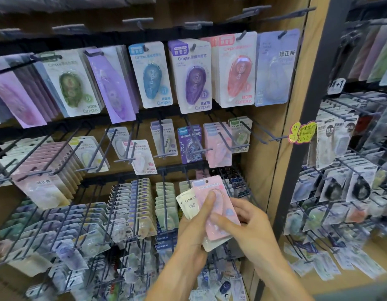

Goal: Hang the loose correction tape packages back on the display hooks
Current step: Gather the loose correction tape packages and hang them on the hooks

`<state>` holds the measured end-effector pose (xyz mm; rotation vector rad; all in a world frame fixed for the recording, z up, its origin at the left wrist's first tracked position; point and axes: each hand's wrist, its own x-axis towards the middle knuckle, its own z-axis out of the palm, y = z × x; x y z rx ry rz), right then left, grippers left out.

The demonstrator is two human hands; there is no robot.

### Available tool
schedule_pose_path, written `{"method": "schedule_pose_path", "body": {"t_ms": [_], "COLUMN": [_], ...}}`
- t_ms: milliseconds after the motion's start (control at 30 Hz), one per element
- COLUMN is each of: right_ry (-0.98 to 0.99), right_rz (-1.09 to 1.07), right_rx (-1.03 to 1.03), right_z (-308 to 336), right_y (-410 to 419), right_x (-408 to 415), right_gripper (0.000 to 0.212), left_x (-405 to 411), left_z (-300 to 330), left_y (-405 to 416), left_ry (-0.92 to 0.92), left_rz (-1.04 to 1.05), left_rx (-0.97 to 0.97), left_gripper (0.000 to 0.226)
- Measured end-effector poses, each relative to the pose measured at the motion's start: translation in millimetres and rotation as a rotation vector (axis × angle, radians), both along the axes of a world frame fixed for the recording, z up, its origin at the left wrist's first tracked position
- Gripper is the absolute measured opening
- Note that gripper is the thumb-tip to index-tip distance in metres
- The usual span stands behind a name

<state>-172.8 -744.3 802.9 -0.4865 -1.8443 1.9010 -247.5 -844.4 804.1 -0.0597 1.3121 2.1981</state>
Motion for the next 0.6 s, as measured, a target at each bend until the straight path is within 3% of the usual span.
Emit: {"method": "schedule_pose_path", "body": {"t_ms": [200,333,600], "right_ry": [0.136,0.253,0.203], "right_rz": [-0.114,-0.215,-0.260], "right_rx": [-0.020,-0.115,-0.123], "right_z": [-1,8,-2], "right_y": [13,25,33], "right_x": [5,-7,-25], "right_gripper": [0.039,0.047,0.038], "left_x": [-2,-4,-7], "left_z": [-2,1,-1], "left_y": [-1,-2,-5], "left_ry": [-0.031,-0.053,-0.050], "left_rz": [-0.006,-0.021,-0.015], "left_rx": [-0.017,-0.053,-0.042], "left_gripper": [0.048,0.046,0.054]}}
